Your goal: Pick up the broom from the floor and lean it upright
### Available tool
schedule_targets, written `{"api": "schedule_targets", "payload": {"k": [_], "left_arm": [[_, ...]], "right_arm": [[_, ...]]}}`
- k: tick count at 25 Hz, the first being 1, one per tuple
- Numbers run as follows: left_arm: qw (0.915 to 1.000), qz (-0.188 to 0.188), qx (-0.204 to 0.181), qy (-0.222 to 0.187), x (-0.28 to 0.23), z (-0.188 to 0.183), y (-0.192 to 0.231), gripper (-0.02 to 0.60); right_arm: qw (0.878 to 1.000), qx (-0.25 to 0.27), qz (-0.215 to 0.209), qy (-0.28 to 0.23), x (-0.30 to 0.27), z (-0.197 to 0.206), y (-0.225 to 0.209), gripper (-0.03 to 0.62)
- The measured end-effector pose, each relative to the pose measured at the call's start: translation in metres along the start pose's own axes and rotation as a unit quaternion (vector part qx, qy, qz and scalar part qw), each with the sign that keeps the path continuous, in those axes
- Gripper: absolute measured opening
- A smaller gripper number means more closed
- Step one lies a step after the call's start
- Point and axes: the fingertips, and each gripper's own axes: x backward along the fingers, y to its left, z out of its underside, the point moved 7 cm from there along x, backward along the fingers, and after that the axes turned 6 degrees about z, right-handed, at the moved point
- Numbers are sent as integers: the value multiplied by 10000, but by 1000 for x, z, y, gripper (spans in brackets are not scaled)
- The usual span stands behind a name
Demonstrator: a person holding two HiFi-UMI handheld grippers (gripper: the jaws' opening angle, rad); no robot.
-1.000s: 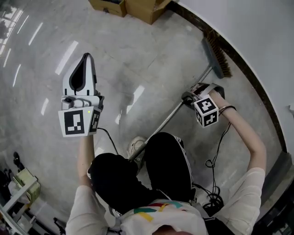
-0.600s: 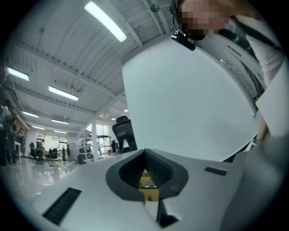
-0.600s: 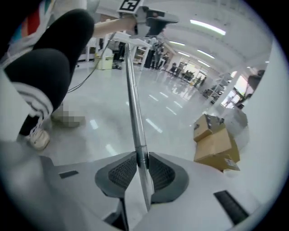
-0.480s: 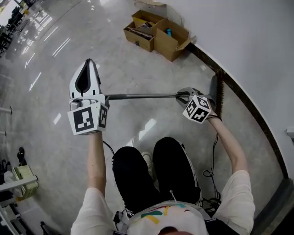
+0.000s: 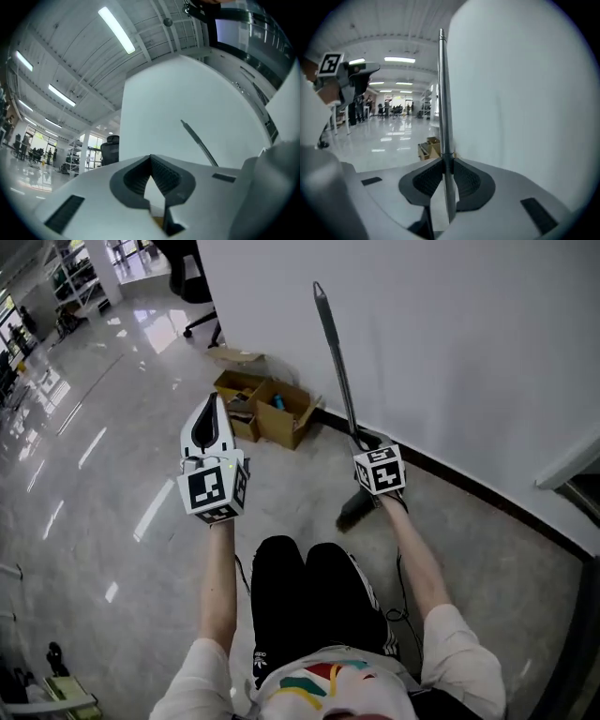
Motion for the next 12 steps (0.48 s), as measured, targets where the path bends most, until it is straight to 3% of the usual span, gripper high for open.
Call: {"api": "schedule_targets", "payload": {"k": [3,7,12], "left_arm": [[9982,462,370,-64,-12,-1,-36,44],[9921,957,813,-20,-23,9,-82,44],[9847,1475,913,-158,-56,0,-117,44]], "right_arm": [[9953,-697,580,-338,32,3,-26,84],[9851,-1172,1174,-462,59,3,-54,84],[9726,-1436,1708,-659,88,-14,-88,84]]}}
